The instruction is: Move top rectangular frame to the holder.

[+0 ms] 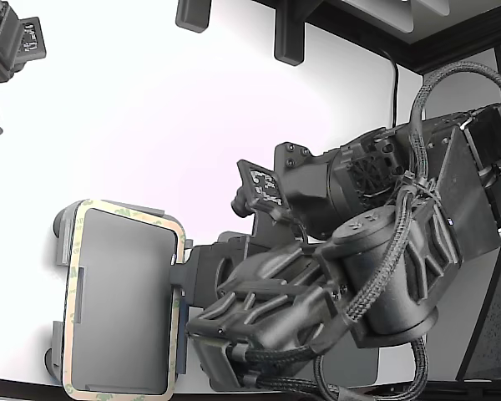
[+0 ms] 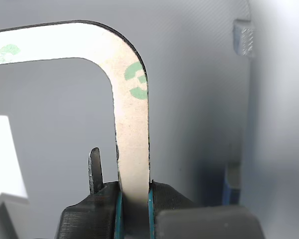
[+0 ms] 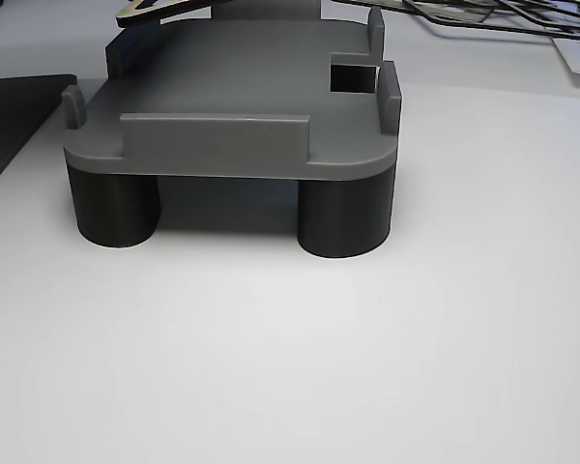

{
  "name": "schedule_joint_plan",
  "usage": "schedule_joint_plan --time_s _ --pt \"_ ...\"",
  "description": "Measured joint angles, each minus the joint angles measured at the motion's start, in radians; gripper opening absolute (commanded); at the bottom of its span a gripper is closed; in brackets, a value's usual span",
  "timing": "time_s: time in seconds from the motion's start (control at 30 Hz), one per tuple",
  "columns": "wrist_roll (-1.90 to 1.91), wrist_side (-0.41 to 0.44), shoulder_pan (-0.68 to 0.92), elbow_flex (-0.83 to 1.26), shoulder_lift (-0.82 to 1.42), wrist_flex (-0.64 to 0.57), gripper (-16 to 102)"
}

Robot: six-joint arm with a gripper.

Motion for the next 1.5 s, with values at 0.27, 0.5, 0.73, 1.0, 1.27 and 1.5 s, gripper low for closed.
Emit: schedule_joint_plan --time_s 0.27,0.5,0.73,1.0,1.27,1.5 --pt "-0.049 -0.057 -0.029 0.014 -0.018 0.0 -12" --pt "-0.06 -0.092 -0.034 0.023 -0.067 0.0 -12" --pt "-0.057 -0.094 -0.034 0.032 -0.069 0.0 -12" --pt "-0.06 -0.089 -0.034 0.051 -0.074 0.0 -12" --pt "-0.066 -0.074 -0.037 0.064 -0.074 0.0 -12" --pt "-0.067 -0.074 -0.037 0.064 -0.074 0.0 -12"
